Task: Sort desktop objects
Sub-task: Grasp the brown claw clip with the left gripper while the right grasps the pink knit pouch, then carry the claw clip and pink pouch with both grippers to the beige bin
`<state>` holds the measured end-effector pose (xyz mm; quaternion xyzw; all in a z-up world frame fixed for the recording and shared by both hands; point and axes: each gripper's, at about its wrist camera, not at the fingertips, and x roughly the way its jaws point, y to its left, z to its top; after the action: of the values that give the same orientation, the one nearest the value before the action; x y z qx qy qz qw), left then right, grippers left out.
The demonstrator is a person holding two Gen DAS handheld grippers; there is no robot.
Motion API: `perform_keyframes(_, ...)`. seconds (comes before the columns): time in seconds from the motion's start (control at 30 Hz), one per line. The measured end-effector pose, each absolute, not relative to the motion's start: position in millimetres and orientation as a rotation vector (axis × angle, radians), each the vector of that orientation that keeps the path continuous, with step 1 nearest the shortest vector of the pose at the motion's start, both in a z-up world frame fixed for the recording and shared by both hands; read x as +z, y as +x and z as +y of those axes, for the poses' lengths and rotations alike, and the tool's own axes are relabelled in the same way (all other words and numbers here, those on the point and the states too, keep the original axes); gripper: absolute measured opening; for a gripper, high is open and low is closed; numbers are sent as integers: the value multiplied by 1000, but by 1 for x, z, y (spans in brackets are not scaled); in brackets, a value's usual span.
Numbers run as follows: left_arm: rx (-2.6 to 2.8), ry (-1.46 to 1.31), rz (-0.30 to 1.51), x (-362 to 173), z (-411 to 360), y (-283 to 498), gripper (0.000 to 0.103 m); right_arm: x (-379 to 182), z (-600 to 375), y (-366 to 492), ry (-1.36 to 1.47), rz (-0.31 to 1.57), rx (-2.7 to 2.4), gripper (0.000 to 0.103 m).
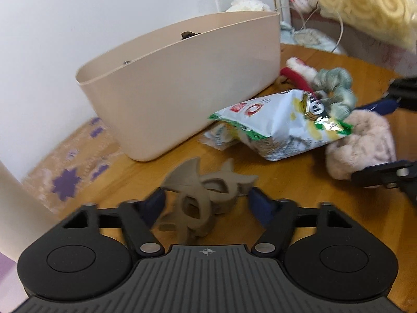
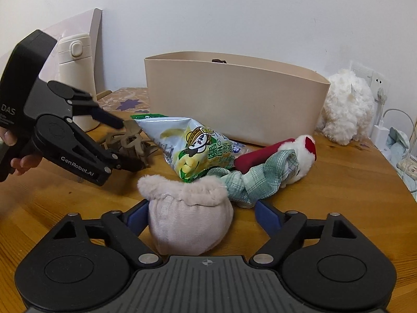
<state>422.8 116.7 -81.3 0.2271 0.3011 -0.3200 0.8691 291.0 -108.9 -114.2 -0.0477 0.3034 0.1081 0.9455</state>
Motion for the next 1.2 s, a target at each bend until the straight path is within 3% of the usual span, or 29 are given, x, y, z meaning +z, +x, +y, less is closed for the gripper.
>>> perform_keyframes(0.03,-666,479,625,-82,117,421,68,-115,-110,291,-95,622,220,77)
perform_keyframes(0.1,-670,474,622,-82,117,416,67,-117,-111,291,-93,630,220,61)
perform_keyframes(0.23,-665,457,617,-81,116,409,65,-117,-114,289,-84,629,217,54)
perform_keyframes(0.27,-658,453,613,-79,117,407,53,-116,-115,287,-80,624,211,53)
perform_keyframes(0.3,-652,442,617,-77,120,406,53,-116,-116,286,-77,621,207,52)
perform_keyframes(1.2,-626,486,477,-13,110,346,53,-76,-163,253,-28,510,125,50)
